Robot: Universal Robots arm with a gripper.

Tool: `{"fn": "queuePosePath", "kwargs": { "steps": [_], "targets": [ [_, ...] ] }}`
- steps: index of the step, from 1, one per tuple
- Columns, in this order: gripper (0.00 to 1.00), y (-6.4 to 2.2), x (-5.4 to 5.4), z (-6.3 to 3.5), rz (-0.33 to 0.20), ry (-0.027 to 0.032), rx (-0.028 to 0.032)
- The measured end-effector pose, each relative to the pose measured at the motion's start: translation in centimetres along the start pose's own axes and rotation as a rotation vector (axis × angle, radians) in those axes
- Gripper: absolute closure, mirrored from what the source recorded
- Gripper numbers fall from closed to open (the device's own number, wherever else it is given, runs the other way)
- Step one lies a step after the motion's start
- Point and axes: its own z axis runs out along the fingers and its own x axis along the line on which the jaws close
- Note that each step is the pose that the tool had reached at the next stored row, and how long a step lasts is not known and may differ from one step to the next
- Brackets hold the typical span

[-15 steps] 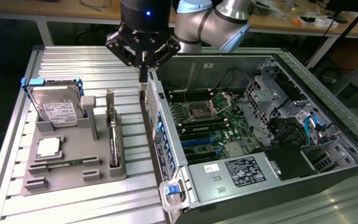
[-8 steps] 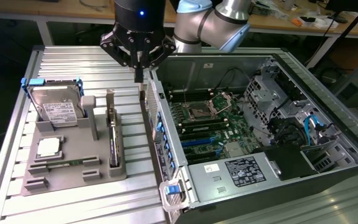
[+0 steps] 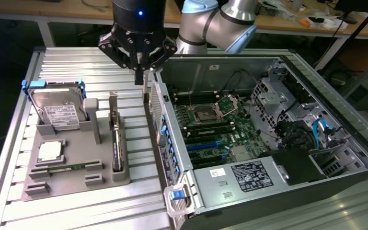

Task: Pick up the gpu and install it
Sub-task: 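Reach for the gpu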

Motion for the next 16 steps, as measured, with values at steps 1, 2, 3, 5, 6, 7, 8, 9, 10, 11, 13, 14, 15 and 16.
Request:
{"fn": "queuePosePath", "kwargs": {
  "steps": [1,2,3,5,6,7,8,9,10,11,13,14,15,16],
  "targets": [
    [0.89,-0.02,0.2,0.00,0.000,-0.0001,-0.0001],
    [0.89,-0.02,0.3,0.00,0.000,0.0000,-0.0001],
    [0.89,-0.03,0.4,-0.01,0.000,0.0001,0.0000],
    [0.89,-0.05,0.6,-0.01,-0.001,0.0001,0.0000],
    [0.89,-0.06,0.8,-0.01,0.000,0.0000,0.0000],
    [0.89,-0.07,0.9,-0.01,-0.001,0.0000,0.0000],
    [0.89,-0.08,1.1,-0.01,-0.001,0.0000,0.0000],
    [0.89,-0.10,1.3,-0.02,-0.001,0.0000,0.0000],
    [0.89,-0.11,1.4,-0.02,-0.001,0.0001,0.0000],
    [0.89,-0.11,1.5,-0.03,-0.001,0.0000,0.0000],
    [0.89,-0.14,1.8,-0.03,-0.001,0.0001,0.0000],
    [0.89,-0.15,2.0,-0.03,-0.001,0.0000,0.0000],
    [0.89,-0.16,2.1,-0.04,-0.001,0.0001,0.0000],
    [0.89,-0.17,2.2,-0.04,-0.001,0.0001,0.0000]
  ]
}}
